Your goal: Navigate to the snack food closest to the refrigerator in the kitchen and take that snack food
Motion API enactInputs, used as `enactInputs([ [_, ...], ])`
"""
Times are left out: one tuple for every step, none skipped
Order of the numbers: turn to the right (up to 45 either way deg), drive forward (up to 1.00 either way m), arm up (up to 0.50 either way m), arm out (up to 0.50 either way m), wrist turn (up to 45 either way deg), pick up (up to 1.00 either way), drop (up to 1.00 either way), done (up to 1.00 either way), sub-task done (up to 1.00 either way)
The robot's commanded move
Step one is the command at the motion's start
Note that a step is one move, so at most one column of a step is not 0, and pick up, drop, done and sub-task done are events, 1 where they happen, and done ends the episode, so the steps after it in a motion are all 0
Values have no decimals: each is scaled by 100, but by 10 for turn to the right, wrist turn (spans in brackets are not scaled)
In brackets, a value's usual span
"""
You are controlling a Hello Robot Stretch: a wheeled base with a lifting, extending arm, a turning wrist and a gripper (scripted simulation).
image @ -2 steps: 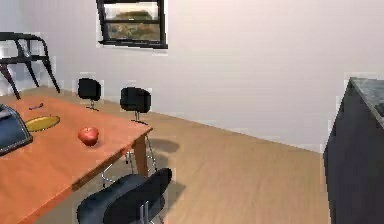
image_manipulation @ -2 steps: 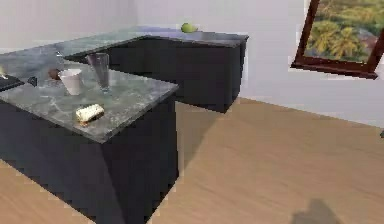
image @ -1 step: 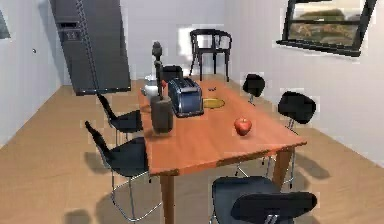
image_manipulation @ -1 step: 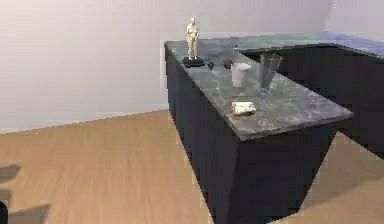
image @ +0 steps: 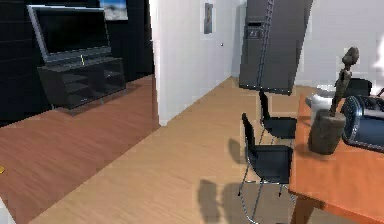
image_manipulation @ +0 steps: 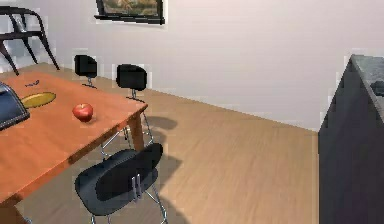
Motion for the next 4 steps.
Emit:
enactInputs([
  [-240, 0, 0, 0, 0, 0, 0, 0, 0],
  [0, 100, 0, 0, 0, 0, 0, 0, 0],
  [-90, 0, 0, 0, 0, 0, 0, 0, 0],
  [0, 25, 0, 0, 0, 0, 0, 0, 0],
])
